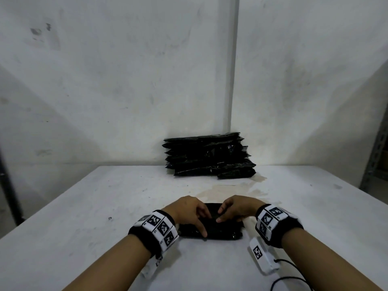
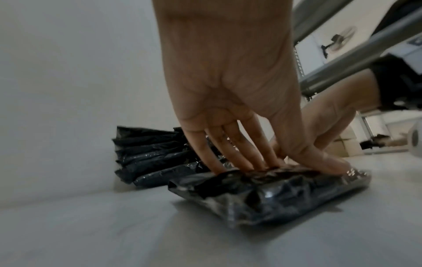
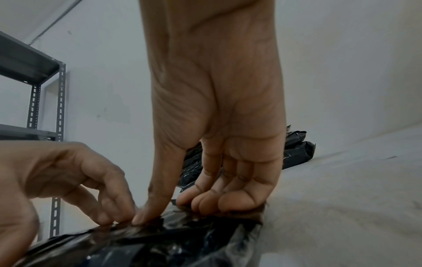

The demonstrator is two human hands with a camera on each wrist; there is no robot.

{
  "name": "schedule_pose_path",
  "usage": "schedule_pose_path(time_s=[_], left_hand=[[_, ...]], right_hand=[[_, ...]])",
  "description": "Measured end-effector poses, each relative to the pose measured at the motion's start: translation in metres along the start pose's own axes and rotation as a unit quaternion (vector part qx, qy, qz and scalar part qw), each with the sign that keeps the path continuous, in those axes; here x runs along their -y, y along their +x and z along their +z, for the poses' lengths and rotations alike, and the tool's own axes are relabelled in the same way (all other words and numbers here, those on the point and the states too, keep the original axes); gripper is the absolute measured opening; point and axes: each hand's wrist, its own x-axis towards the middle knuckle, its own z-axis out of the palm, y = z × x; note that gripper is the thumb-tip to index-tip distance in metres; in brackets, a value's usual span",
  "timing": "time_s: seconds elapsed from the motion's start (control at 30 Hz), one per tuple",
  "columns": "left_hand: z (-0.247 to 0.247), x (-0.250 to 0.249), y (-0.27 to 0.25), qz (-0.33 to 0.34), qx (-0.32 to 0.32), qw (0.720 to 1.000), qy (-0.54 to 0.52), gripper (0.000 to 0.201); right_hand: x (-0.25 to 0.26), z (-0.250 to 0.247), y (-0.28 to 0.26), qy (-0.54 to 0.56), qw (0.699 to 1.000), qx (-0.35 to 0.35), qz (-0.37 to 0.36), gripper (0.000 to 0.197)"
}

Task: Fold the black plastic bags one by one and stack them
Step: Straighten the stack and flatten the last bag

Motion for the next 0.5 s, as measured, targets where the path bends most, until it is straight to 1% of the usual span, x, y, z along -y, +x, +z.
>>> schedule_pose_path(time_s=[0.13,0.2,0.3,0.37,0.43,0.5], left_hand=[[0.004,-0.004,-0.003,0.018,-0.015,0.996,0.088,0.05],[0.008,-0.006,-0.003,0.027,-0.027,0.995,0.088,0.053],[0.01,-0.008,-0.002,0.028,-0.024,0.994,0.107,0.056],[0.011,-0.01,-0.003,0.024,-0.025,0.992,0.119,0.053],[0.012,-0.01,-0.002,0.024,-0.027,0.992,0.117,0.052],[0.012,-0.01,-0.002,0.026,-0.029,0.992,0.121,0.051]], right_hand=[[-0.002,0.003,0.002,0.004,1.0,-0.01,-0.009,0.025],[0.001,0.005,0.003,-0.011,1.0,-0.021,-0.007,0.023],[0.004,0.004,0.002,-0.029,0.999,-0.032,-0.008,0.021],[0.004,0.003,-0.001,-0.013,0.999,-0.036,-0.014,0.02],[-0.002,-0.002,-0.004,0.029,0.997,-0.076,-0.001,0.027],[-0.009,-0.008,-0.007,0.022,0.991,-0.126,0.042,0.036]])
